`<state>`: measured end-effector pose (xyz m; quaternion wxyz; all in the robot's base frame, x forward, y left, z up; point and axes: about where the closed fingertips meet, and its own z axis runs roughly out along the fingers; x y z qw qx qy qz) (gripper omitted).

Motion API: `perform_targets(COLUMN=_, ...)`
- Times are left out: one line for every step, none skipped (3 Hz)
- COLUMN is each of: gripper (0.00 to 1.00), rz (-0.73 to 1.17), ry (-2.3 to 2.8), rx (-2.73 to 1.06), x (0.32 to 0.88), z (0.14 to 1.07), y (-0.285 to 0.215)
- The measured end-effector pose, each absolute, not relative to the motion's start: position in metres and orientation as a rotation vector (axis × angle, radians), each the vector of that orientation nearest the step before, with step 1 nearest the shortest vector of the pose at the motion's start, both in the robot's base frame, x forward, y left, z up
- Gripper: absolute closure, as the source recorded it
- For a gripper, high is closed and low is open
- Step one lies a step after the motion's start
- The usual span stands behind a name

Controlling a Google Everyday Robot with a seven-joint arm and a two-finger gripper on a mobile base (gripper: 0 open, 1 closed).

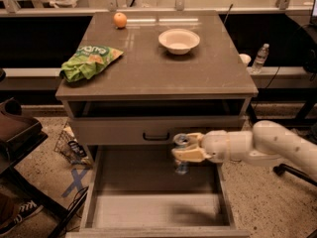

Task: Pick redbull can from middle drawer and place on counter

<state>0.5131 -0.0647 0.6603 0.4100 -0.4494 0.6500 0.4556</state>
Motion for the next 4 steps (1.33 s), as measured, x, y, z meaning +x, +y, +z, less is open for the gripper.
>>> perform_targets(gripper=1.0, rz=1.054, ry=1.683, rx=-0.947, x=0.533, z=0.729, y=-0.138)
perform_targets(gripper=1.0, rz=0.956, ry=1.726, rx=-0.818, x=0.555, z=0.771, y=-0.176)
perform_targets(gripper=1.0, rz=0.956, ry=1.726, rx=-0.818, x=0.555, z=0.771, y=-0.176)
perform_targets(gripper=1.0, rz=0.95, ry=1.715, rx=-0.813, x=0.552, z=0.79, y=-0.175)
